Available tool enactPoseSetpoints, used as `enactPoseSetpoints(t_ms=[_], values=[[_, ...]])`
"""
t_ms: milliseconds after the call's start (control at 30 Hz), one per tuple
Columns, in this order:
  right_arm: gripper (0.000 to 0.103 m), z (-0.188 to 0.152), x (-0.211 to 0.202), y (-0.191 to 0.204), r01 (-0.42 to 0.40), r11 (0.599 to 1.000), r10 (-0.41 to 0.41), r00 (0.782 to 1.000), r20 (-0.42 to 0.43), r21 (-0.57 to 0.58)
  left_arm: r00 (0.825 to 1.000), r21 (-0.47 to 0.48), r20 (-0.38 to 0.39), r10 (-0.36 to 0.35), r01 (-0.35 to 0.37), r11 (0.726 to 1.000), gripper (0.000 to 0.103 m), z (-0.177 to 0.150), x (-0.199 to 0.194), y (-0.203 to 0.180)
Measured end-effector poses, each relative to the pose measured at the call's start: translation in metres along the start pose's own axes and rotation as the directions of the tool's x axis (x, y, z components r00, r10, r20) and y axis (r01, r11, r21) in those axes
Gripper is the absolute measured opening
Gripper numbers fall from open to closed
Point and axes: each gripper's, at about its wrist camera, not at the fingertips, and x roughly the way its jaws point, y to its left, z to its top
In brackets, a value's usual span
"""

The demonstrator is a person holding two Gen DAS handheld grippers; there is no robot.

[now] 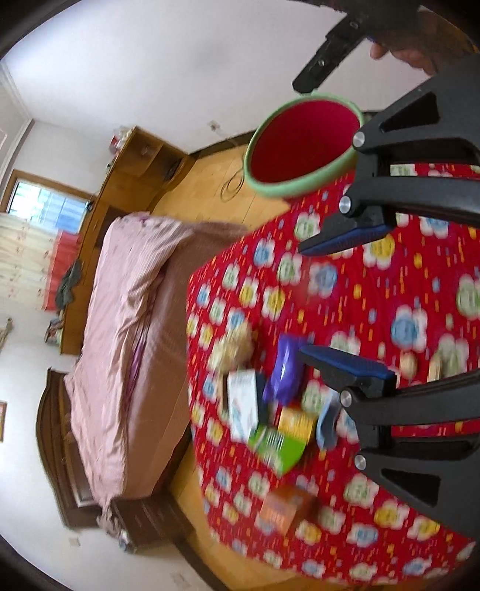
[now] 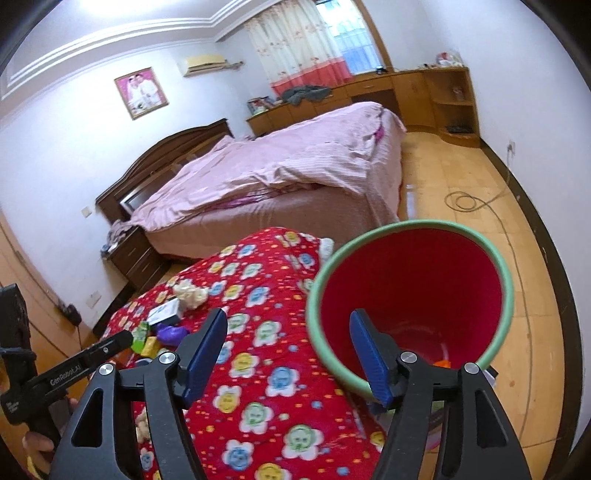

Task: Collect trash
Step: 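Move both tools back from the bin to the bedspread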

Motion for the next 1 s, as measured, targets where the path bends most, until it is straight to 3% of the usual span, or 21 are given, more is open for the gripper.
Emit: enactPoseSetpoints(t_ms=[367,700,1000], values=[[0.070,0.006,0.017,0.069,-0.067,0.994,0.064,0.997,-0.031,-0.090,0.989,-0.041,0.028,0.143,-0.141,0.989,0.053,0.012,-0.022,0.089],[0.073,0.007,0.057,0.112,-0.098,0.991,0.089,0.992,-0.092,-0.091,0.964,-0.044,-0.018,0.264,-0.264,0.963,0.057,0.015,0.002,0.158],[0.075,-0.004,0.093,0.129,-0.080,0.991,0.064,0.987,-0.148,-0.106,0.963,-0.093,-0.103,0.249,-0.258,0.962,0.057,0.005,0.042,0.201]])
